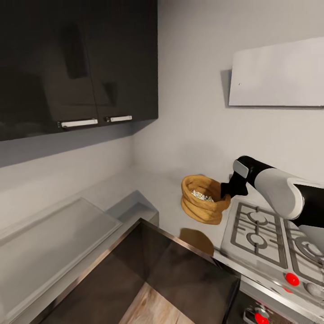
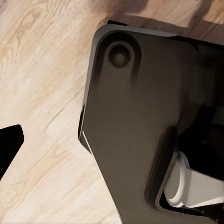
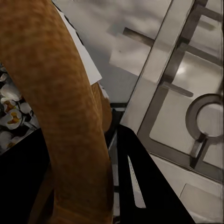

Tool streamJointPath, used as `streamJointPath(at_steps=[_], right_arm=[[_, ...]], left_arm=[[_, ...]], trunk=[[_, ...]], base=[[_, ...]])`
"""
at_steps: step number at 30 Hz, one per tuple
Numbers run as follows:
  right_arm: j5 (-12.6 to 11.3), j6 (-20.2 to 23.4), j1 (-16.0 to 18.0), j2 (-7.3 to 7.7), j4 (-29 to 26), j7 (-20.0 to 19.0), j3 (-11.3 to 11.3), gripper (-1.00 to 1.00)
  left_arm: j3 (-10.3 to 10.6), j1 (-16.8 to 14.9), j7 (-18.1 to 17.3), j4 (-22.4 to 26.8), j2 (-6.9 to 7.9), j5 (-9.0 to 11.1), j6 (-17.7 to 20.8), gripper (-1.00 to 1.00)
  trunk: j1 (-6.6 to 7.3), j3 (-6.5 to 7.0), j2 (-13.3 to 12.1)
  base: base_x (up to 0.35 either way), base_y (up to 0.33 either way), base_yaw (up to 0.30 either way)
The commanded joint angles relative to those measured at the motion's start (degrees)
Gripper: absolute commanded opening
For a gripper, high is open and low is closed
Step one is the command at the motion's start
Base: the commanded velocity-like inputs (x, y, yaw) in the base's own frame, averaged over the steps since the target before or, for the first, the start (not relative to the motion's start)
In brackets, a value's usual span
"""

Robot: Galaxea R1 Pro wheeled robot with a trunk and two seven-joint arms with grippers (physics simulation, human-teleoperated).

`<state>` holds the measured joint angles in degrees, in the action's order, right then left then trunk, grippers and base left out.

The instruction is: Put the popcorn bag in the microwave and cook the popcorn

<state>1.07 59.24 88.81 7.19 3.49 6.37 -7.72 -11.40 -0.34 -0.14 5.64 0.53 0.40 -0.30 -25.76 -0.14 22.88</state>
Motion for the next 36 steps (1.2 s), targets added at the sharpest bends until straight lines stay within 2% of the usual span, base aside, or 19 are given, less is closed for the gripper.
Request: streamJointPath(at_steps=[1, 21, 28, 36], right_arm=[[0.07, 0.0, 0.05, 0.01, 0.11, 0.48, -0.53, -1.0], [0.07, -0.01, 0.05, 0.01, 0.11, 0.4, -0.54, -1.0], [0.07, -0.01, 0.05, 0.01, 0.02, 0.4, -0.54, -1.0], [0.07, -0.01, 0.05, 0.01, 0.02, 0.4, -0.54, -1.0]], left_arm=[[-0.17, -0.01, -0.02, -0.01, 0.0, 0.04, -0.01, 1.0], [-0.17, -0.01, -0.03, -0.01, 0.0, 0.0, 0.08, 1.0], [-0.13, -0.01, -0.03, -0.01, -0.4, 0.01, 0.64, 1.0], [-0.15, -0.01, -0.03, -0.01, -0.45, 0.02, 0.65, 1.0]], trunk=[[-0.02, 0.07, 0.04], [-0.02, 1.77, 0.04], [-0.02, 1.85, 0.04], [-0.02, 1.85, 0.04]], base=[[0.0, 0.0, -0.167], [0.0, 0.0, -0.195], [-0.006, 0.0, -0.033], [-0.244, 0.0, -0.162]])
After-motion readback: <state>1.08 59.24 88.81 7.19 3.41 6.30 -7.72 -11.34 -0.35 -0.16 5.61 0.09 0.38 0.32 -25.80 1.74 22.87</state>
